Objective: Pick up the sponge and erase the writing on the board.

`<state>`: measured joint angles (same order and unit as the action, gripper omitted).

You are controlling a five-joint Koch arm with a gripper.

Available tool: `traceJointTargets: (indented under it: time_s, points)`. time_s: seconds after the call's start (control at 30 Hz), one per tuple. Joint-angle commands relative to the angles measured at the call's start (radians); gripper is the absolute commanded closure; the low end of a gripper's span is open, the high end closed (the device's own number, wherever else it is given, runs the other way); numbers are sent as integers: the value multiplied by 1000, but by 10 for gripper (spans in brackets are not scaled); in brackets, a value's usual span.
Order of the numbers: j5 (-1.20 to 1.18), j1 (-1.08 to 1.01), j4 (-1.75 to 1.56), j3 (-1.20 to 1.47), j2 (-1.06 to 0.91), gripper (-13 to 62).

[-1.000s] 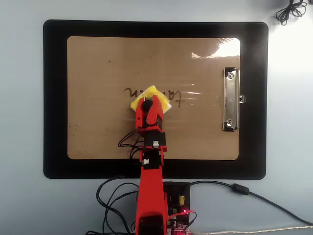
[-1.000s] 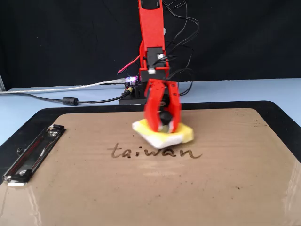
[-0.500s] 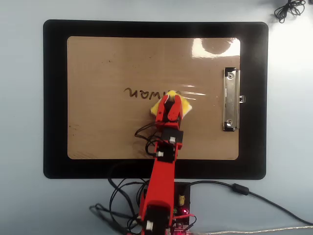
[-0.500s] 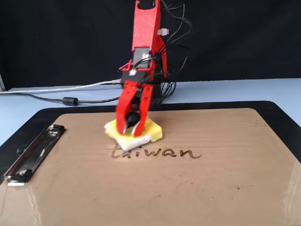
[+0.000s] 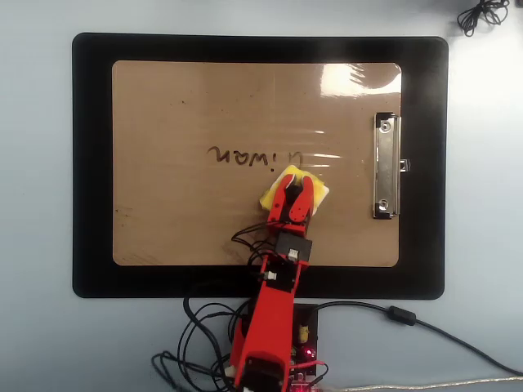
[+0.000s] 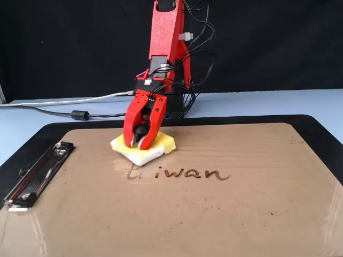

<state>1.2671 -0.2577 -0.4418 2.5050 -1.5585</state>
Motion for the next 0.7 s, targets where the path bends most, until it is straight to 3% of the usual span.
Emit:
traceJointTargets:
  time_s: [0.0, 0.07, 0.17, 0.33, 0.4, 0.67]
  points:
    - [66, -5, -32, -189, 179, 573]
    - [71, -9, -34, -379, 305, 573]
    - [71, -14, -34, -336, 287, 573]
    - [72, -34, -35, 81, -101, 573]
    - [75, -32, -38, 146, -143, 573]
    - [123, -21, -101, -483, 422, 573]
